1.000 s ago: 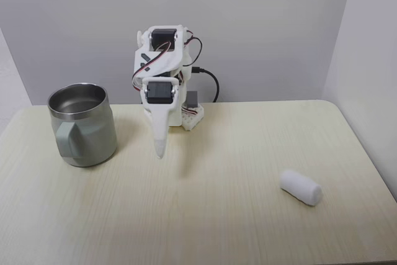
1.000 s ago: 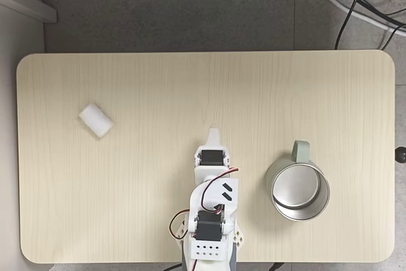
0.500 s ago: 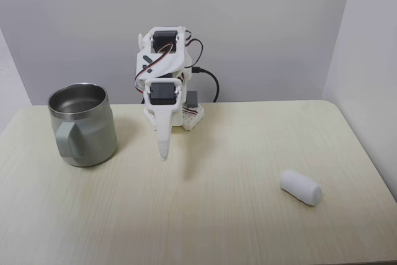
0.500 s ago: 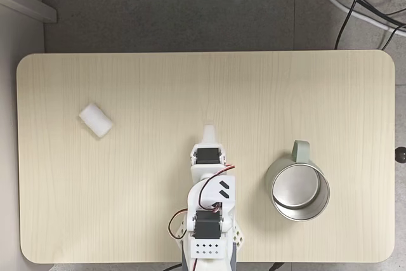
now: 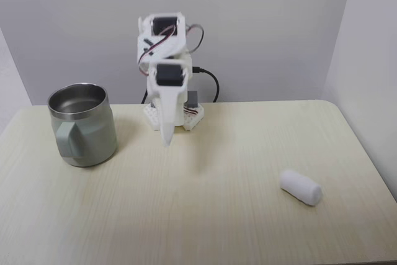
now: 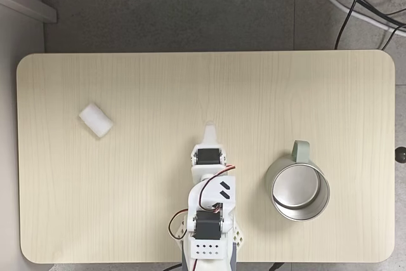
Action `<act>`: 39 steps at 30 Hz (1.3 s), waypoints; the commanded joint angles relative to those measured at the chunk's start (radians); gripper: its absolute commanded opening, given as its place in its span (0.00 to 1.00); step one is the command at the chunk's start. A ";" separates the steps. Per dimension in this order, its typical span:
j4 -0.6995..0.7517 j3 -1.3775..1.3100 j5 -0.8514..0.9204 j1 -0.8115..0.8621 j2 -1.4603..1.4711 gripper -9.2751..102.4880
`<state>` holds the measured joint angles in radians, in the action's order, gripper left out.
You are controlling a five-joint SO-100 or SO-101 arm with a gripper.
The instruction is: Grasp a dressing and put it in the cup.
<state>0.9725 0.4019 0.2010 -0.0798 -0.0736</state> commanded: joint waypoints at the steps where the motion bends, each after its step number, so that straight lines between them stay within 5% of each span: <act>1: 0.054 0.308 0.077 -0.044 -0.337 0.08; 9: 0.492 1.152 0.445 -0.201 -1.051 0.10; 16: 0.862 1.796 0.790 -0.324 -1.560 0.22; 28: 0.862 1.812 1.121 -0.588 -1.810 0.30; 39: 0.862 2.042 1.098 -0.724 -2.204 0.30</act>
<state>1.7948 2.3623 1.3131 -0.7946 -2.2457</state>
